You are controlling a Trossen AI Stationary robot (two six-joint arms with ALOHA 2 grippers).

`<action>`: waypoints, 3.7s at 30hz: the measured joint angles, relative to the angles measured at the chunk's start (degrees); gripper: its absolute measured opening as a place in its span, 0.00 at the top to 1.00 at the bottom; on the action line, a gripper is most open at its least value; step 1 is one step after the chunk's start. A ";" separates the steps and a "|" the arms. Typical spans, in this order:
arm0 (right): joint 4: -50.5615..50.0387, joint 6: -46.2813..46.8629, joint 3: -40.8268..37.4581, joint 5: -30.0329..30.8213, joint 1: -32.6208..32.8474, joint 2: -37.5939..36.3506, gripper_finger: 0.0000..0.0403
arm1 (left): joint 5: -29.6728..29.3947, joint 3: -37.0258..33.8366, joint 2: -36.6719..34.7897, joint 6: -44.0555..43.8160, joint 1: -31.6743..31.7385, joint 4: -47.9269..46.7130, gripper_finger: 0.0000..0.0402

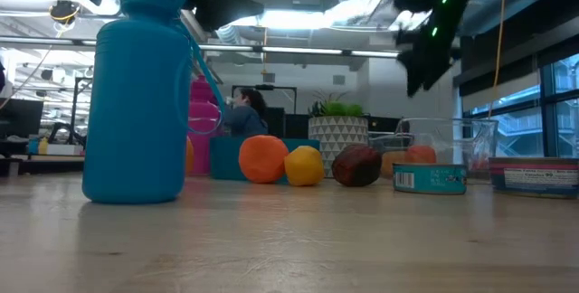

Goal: Pick & Place Food Item
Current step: Put the blue water bottle into the left transparent bin

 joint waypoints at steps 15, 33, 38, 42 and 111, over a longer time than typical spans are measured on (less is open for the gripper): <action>27.79 8.46 -11.05 -21.62 9.01 -24.92 0.11 | 0.25 0.00 -0.04 -0.74 0.00 3.82 0.02; 70.24 17.77 -33.22 -33.18 26.32 -20.53 0.11 | 0.68 0.04 -0.04 0.69 0.11 7.71 0.02; 77.51 20.12 -33.22 -32.84 27.85 -15.48 0.11 | 0.83 0.04 -0.07 0.49 0.11 7.17 0.02; 78.54 20.82 -33.22 -37.00 29.69 -12.02 0.11 | 1.51 0.07 -0.07 2.04 -0.42 2.18 0.02; 98.71 13.41 -33.18 -19.43 55.32 5.41 0.11 | -23.15 -9.97 -10.64 -10.83 -29.86 -6.35 0.02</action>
